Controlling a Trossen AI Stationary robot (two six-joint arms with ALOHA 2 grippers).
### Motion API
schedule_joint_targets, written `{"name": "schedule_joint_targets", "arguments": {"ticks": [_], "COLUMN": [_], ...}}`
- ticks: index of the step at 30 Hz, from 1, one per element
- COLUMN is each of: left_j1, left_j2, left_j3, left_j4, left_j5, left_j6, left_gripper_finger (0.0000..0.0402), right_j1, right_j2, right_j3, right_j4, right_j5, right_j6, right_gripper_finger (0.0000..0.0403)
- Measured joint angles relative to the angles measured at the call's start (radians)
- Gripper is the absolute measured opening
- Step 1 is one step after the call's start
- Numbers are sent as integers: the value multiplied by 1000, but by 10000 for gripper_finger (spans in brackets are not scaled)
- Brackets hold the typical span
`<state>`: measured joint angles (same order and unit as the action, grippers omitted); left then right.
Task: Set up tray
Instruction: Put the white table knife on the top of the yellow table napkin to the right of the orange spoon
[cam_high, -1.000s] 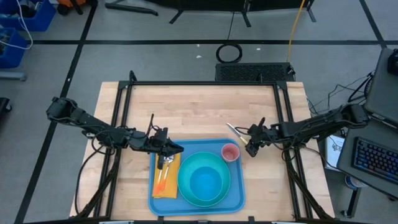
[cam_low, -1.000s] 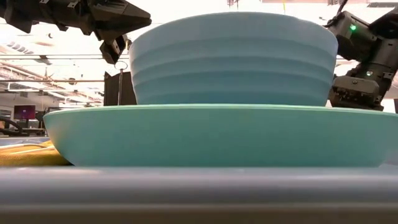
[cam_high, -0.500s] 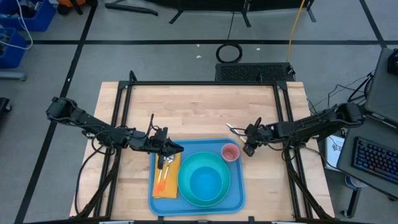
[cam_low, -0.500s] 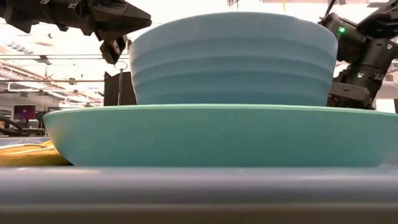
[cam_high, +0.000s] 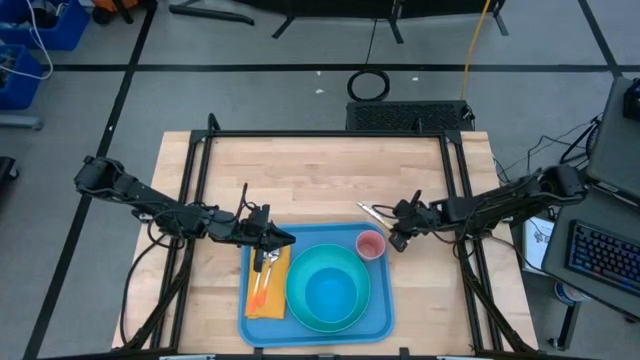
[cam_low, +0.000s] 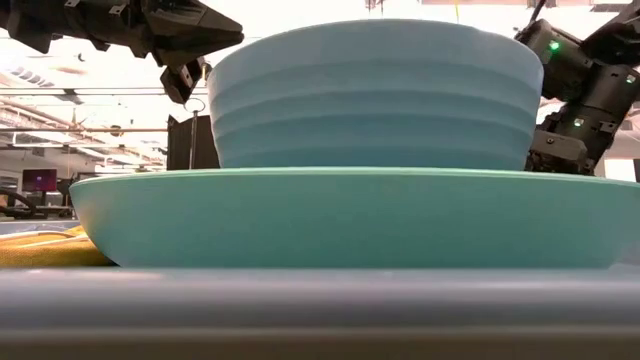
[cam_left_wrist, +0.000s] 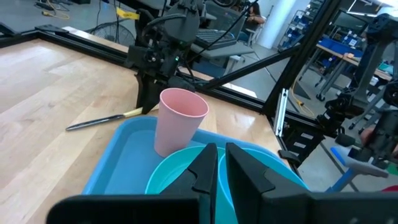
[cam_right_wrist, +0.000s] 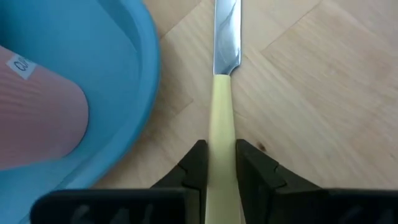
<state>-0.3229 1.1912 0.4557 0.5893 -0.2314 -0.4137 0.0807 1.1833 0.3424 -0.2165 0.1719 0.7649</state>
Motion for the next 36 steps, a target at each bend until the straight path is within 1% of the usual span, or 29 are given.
{"name": "schedule_joint_targets", "arguments": {"ticks": [5, 15, 21, 24, 29, 32, 36], "left_j1": [0, 0, 0, 0, 0, 0, 0], "left_j2": [0, 0, 0, 0, 0, 0, 0], "left_j3": [0, 0, 0, 0, 0, 0, 0], "left_j4": [-4, -14, -17, -18, -18, -18, -17], "left_j5": [-5, -6, -6, -6, -6, -6, -7], "left_j6": [0, -2, -2, -2, -2, -2, 4], "left_gripper_finger": [35, 35, 35, 35, 35, 35, 35], "right_j1": [0, -1, 0, 0, 6, 14, 15], "right_j2": [-70, -225, -298, -337, -395, -418, -426], "right_j3": [-2, -5, -3, -3, -3, -3, -1], "right_j4": [-3, -57, -34, 18, 183, 301, 448], "right_j5": [39, 209, 325, 353, 345, 278, 131], "right_j6": [-24, -88, -155, -208, -331, -400, -448], "right_gripper_finger": [47, 47, 47, 47, 47, 46, 46]}}
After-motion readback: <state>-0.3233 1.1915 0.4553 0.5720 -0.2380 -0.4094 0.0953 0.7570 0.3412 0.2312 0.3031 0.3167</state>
